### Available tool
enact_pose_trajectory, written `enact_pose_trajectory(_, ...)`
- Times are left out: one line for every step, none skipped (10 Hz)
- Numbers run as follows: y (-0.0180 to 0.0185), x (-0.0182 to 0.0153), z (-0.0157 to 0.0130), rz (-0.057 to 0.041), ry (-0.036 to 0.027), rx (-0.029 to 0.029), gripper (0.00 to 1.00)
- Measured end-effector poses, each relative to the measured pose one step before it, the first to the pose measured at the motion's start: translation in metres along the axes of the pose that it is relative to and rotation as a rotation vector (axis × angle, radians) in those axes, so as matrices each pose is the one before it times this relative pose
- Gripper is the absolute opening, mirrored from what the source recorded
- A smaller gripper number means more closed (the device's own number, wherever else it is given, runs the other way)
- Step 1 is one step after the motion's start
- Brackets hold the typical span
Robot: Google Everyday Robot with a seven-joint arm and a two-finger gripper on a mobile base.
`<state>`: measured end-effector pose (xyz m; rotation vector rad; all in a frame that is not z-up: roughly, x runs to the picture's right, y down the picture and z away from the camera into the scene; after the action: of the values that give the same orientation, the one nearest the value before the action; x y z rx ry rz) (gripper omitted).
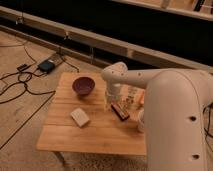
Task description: Place the eraser on the white sponge
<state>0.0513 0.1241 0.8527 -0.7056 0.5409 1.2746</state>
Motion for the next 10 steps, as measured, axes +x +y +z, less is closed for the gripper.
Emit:
enact_pose_trajectory(-0.00252, -0.00170, 0.00112, -0.00413, -0.00322, -0.00340, 0.65)
enact_pose_trajectory(-0.00364, -0.00167, 0.00125, 0.00140, -0.00417, -0.00191, 0.65)
enact_pose_trajectory(-0.00782, -0.00291, 0.00349, 0.01250, -0.01190, -0.00363, 0.65)
enact_pose_trajectory(-0.00649, 0.00017, 0.00367, 0.01027, -0.00169, -0.00057, 0.65)
enact_pose_trajectory(-0.00554, 0.00002, 0.00369, 0.00763, -0.00180, 0.00070, 0.65)
enact_pose_trajectory(-0.00874, 0.00065, 0.00552, 0.01110, 0.00056, 0.00343, 0.65)
enact_pose_trajectory(-0.00319, 0.00060, 0.00275, 0.00233, 0.00220, 0.00159, 0.65)
enact_pose_trajectory(-0.00344, 0.00014, 0.00327, -0.00006, 0.00222, 0.00090, 0.65)
enact_pose_trajectory(-0.00206, -0.00027, 0.00475, -0.00419, 0.00651, 0.00093, 0.65)
enact_pose_trajectory(-0.00051, 0.00035, 0.00422, -0.00601, 0.00962, 0.00106, 0.65)
